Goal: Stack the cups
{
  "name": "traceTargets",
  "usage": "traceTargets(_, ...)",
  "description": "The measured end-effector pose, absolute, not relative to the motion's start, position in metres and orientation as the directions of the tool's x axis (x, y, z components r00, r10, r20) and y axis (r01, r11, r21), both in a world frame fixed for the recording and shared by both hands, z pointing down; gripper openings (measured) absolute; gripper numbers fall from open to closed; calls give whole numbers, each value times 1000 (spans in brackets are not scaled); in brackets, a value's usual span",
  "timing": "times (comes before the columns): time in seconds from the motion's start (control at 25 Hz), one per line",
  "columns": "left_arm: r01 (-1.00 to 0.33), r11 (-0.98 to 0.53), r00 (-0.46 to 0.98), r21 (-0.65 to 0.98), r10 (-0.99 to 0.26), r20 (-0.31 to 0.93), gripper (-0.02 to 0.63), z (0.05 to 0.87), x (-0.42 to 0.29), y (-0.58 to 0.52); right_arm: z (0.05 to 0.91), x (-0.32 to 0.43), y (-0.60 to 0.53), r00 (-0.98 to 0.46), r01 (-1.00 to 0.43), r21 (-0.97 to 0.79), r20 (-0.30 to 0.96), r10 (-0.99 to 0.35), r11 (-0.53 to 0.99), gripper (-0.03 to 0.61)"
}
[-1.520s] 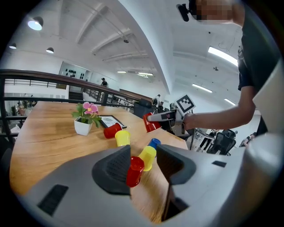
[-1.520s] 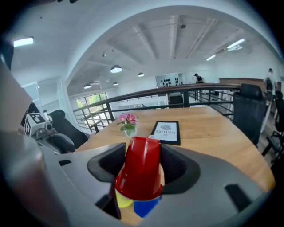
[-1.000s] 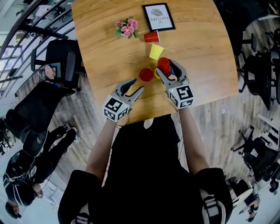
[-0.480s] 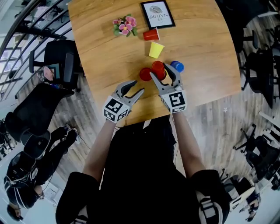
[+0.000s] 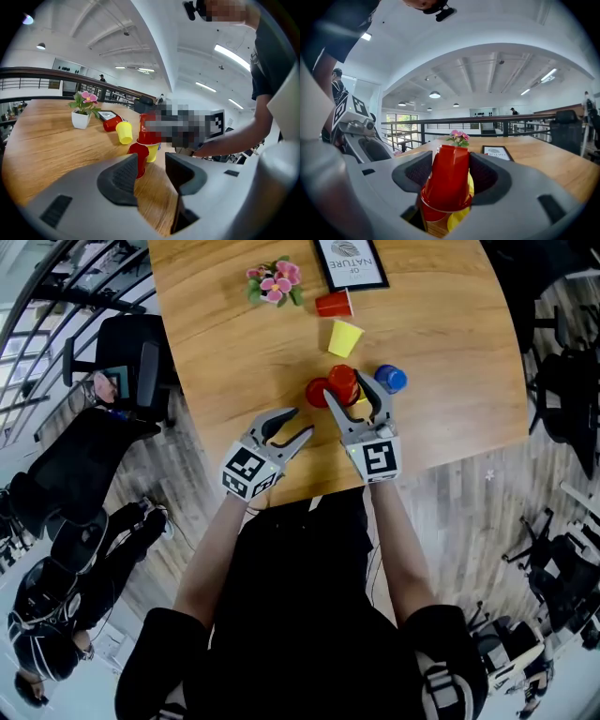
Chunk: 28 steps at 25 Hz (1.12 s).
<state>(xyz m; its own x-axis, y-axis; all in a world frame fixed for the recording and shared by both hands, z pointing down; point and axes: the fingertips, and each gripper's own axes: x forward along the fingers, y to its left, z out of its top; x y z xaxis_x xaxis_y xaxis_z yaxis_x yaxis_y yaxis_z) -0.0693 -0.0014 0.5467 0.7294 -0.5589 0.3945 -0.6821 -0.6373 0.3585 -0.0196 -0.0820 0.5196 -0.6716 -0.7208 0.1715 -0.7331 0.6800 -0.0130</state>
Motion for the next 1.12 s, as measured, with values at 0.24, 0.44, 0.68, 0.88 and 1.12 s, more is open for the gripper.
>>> traceTargets(0.24,-676,-642,734,362,-549,399,201,551,-66,3,528,-17,-78,-669,-733,-3,183,-720,680,267)
traceTargets(0.44,-670,-647,739,363,-543,398,201,552,-63,7,533,-16,-72,-665,-730,17,210,-716,683,268)
traceTargets(0.68,-665,-655,744,360,-535,400,201,552,-60,10,535,-12,-67,-658,-734,23,225,-719,679,268)
traceTargets(0.88,-663,-657,745,359,-534,399,201,551,-59,11,544,-10,-63,-660,-727,16,261,-705,686,301)
traceTargets(1.12,-660,-659,748,361,-529,400,201,552,-61,15,539,-5,-56,-651,-739,6,251,-716,674,331)
